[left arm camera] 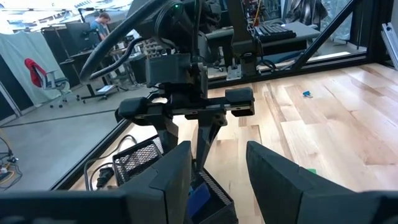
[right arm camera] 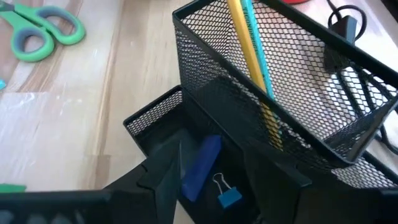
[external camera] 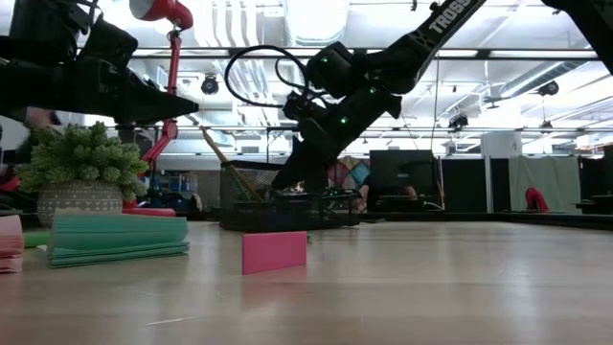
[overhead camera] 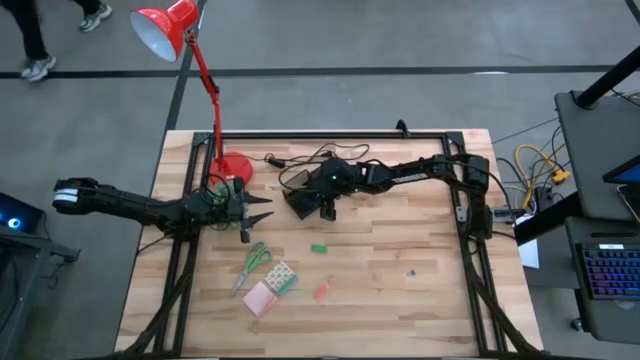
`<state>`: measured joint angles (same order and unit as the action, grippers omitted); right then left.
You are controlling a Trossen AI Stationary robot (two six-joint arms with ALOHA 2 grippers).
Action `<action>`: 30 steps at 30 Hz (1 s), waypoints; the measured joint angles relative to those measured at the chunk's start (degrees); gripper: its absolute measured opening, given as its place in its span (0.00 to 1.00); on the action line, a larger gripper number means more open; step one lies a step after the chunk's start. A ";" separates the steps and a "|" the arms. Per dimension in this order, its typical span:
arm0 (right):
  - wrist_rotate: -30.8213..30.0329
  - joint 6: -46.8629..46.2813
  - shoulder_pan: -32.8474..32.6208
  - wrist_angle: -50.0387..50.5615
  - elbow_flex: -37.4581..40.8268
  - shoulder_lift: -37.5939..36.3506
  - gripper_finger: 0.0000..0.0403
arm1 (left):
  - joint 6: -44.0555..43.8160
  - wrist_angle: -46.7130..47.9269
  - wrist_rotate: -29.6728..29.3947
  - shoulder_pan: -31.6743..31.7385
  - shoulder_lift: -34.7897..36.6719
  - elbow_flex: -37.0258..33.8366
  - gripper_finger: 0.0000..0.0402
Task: Pick and place office supplies into organizer
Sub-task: Put the green eraser into the black desk organizer
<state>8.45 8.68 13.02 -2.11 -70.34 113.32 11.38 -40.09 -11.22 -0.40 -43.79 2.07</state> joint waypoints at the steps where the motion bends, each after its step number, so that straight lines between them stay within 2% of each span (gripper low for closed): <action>1: 0.06 -0.13 -0.14 0.72 -0.25 -0.01 0.41 | 0.00 0.01 0.00 0.00 0.00 0.00 0.35; 18: 0.48 -1.24 -6.45 9.61 -7.27 -0.39 0.36 | -0.26 -0.01 0.02 0.00 0.04 0.00 0.35; 30: -0.67 -2.95 -11.34 16.35 -8.53 -0.44 0.36 | -0.24 -0.01 0.02 0.00 -0.04 0.00 0.35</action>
<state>7.78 5.73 1.68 14.24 -78.87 112.88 11.14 -40.10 -11.20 -0.40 -43.83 2.07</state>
